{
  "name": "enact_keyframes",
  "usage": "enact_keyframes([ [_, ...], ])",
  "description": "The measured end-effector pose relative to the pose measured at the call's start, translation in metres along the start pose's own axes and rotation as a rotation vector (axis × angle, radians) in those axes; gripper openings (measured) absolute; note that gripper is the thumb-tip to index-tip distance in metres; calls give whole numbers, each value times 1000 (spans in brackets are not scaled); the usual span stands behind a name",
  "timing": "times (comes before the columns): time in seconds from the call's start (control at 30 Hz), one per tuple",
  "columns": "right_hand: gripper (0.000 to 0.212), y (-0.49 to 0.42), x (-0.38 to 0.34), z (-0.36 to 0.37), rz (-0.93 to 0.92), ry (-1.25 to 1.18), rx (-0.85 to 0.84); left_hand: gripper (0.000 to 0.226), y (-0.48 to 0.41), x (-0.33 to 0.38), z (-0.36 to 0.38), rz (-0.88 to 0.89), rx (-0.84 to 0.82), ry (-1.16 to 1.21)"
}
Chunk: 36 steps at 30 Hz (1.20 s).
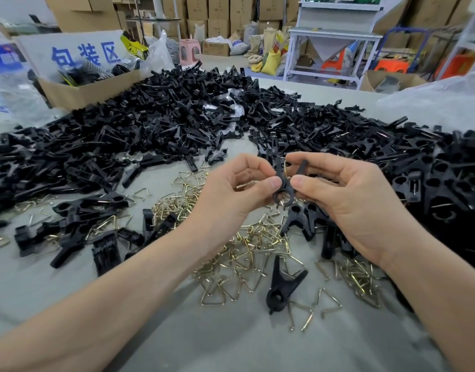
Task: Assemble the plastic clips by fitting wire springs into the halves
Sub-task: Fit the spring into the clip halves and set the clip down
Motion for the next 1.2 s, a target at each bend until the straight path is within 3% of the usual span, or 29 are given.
enact_keyframes([
  [0.27,49,1,5,0,42,-115,26,12,2,-1,5,8,8,75],
  [0.67,42,4,-1,5,18,-310,110,14,9,12,-4,112,168,39],
  [1.2,26,6,2,6,-17,-257,182,7,7,-7,-2,-62,235,317],
])
Point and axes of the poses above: each hand's wrist, its own y-axis away from the middle knuckle, its own z-axis out of the palm, x = y × z, the point moved 8 cm from there along -y, towards the middle knuckle, and after that the axes turned 5 degrees about y, right-handed, at the moved point
